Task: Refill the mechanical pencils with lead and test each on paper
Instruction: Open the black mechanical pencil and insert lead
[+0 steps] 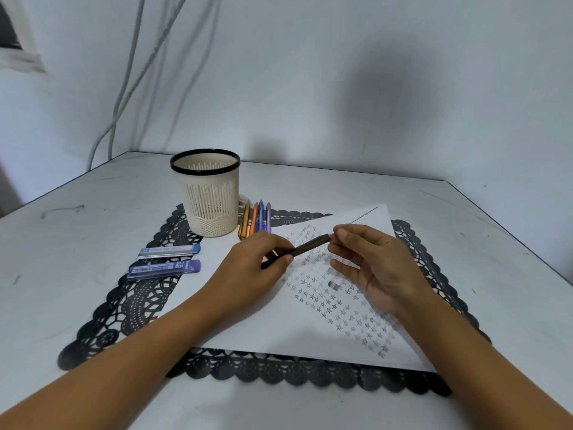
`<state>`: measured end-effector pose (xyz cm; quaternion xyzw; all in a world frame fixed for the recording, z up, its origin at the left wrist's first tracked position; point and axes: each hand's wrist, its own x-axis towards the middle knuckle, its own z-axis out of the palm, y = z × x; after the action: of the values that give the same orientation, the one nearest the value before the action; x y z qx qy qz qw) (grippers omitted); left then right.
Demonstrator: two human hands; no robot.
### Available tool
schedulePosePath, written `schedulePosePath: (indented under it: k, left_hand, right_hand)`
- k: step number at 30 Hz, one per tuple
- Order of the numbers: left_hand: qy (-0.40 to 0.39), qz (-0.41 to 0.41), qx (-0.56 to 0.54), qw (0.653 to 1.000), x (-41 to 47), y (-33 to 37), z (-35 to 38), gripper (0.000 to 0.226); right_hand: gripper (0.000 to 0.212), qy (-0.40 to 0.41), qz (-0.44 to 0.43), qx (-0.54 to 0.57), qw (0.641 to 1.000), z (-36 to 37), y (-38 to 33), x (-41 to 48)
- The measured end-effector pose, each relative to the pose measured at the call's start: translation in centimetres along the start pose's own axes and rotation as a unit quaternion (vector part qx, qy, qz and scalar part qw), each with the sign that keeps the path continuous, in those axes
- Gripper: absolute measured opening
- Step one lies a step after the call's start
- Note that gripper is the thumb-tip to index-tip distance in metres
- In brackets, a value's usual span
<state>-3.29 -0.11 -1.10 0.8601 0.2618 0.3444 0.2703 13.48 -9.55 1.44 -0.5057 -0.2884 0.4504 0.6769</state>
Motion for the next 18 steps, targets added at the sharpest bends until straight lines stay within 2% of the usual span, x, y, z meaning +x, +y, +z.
schedulePosePath:
  k: [18]
  left_hand:
    - [0.017, -0.012, -0.008, 1.000, -0.30, 0.26, 0.45, 0.011]
  right_hand:
    - [0.006, 0.015, 0.005, 0.008, 1.000, 0.36, 0.54, 0.18]
